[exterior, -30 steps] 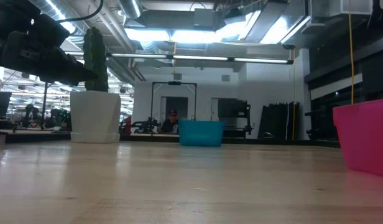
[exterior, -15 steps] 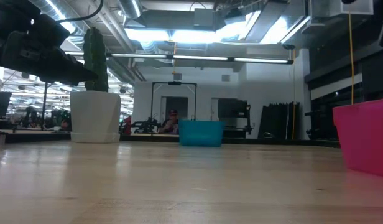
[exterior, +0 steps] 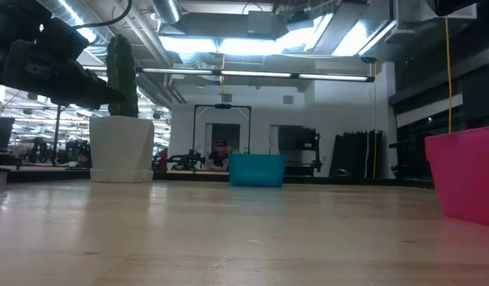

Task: Pick and place medicine bottles into bin by pill shape (circle, oval)
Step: Put the large orange pill bottle into the red bin

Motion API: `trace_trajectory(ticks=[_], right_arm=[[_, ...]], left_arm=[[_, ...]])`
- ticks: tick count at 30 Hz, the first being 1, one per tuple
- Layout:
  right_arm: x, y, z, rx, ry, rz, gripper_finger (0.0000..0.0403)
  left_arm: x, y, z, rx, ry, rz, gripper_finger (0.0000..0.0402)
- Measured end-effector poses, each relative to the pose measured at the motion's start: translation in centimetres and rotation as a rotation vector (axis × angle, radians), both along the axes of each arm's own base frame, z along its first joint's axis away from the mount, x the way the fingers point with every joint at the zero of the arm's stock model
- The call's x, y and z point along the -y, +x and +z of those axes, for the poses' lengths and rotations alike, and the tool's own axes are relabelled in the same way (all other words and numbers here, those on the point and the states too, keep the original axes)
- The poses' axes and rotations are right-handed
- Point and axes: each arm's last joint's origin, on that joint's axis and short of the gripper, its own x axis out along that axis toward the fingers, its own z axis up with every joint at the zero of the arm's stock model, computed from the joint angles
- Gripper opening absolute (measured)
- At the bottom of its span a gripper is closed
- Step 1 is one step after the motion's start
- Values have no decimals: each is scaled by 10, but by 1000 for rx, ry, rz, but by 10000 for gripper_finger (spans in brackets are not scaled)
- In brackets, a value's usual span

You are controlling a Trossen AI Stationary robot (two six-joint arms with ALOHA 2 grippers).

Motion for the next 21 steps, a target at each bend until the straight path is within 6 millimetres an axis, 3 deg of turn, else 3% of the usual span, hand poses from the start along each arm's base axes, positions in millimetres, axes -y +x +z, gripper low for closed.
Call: trace_trajectory(ticks=[21], right_arm=[[-2, -3, 0, -86, 87, 11, 224]], left_arm=[[0, 0, 0, 0, 0, 0, 0]])
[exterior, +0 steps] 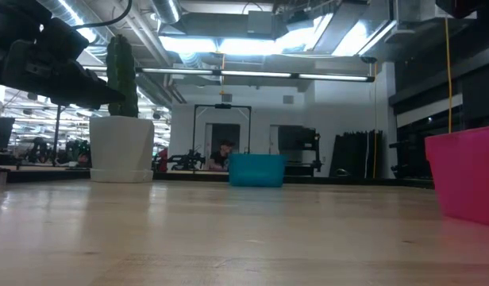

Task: Pick and place medicine bottles into bin by pill shape (circle, oval)
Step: Put the large orange pill bottle into the red bin, then return to Home Position

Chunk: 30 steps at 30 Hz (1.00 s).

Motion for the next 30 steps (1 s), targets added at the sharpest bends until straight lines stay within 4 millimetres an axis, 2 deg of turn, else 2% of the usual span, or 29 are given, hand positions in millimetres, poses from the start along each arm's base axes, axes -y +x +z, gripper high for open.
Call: trace_trajectory(ticks=[14, 22, 30], right_arm=[[0, 0, 0, -10, 11, 9, 225], [2, -5, -2, -164, 50, -137, 225], [2, -4, -2, -170, 61, -151, 225]], left_arm=[[0, 0, 0, 0, 0, 0, 0], [0, 0, 0, 0, 0, 0, 0], [0, 0, 0, 0, 0, 0, 0]])
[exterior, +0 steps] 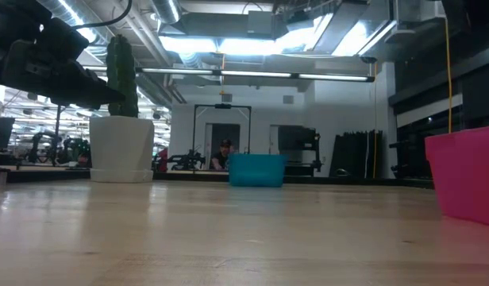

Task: Pick and place medicine bottles into bin by pill shape (circle, oval)
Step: Return to Home Position

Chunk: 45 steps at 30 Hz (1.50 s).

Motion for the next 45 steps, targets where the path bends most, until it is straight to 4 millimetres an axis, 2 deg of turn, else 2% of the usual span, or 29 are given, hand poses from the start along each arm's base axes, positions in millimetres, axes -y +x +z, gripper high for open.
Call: trace_trajectory(ticks=[8, 13, 16, 23, 26, 29, 33, 37, 41, 45], right_arm=[[0, 0, 0, 12, -16, -10, 225], [5, 5, -1, 134, -180, -109, 225], [11, 9, 0, 269, -356, -167, 225], [18, 28, -5, 587, -896, -184, 225], [24, 37, -11, 637, -1169, -200, 225], [33, 49, -21, 616, -1323, -203, 225], [55, 65, -34, 502, -1353, -168, 225], [88, 74, -37, 356, -1363, -86, 225], [129, 71, -18, 273, -1312, -37, 225], [161, 55, 7, 229, -1336, -24, 225]], left_arm=[[0, 0, 0, 0, 0, 0, 0], [0, 0, 0, 0, 0, 0, 0], [0, 0, 0, 0, 0, 0, 0], [0, 0, 0, 0, 0, 0, 0], [0, 0, 0, 0, 0, 0, 0], [0, 0, 0, 0, 0, 0, 0], [0, 0, 0, 0, 0, 0, 0], [0, 0, 0, 0, 0, 0, 0], [0, 0, 0, 1, 0, 0, 0], [0, 0, 0, 0, 0, 0, 0]])
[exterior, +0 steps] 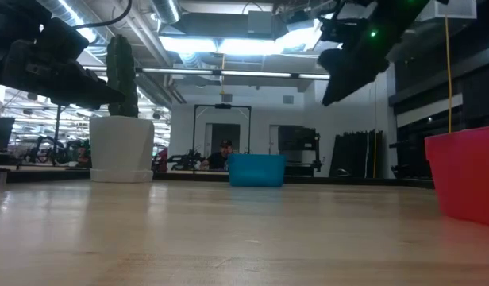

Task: Pick and place medicine bottles into bin by pill shape (circle, oval)
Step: Return to Home Position

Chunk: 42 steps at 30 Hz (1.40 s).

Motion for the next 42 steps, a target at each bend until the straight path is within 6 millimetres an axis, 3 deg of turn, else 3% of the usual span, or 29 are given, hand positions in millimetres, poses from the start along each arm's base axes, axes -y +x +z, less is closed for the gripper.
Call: trace_trajectory(ticks=[8, 13, 16, 22, 30, 42], right_arm=[[42, -41, 40, -38, 41, 115, 225], [58, -70, 40, 104, 130, 275, 225], [58, -88, 34, 209, 180, 378, 225], [49, -114, 17, 418, 94, 538, 225], [39, -131, -32, 675, 22, 699, 225], [32, -143, -68, 703, 24, 818, 225]], left_arm=[[0, 0, 0, 0, 0, 0, 0], [0, 0, 0, 0, 0, 0, 0], [0, 0, 0, 0, 0, 0, 0], [0, 0, 0, 0, 0, 0, 0], [0, 0, 0, 1, 0, 0, 0], [0, 0, 0, 0, 0, 0, 0]])
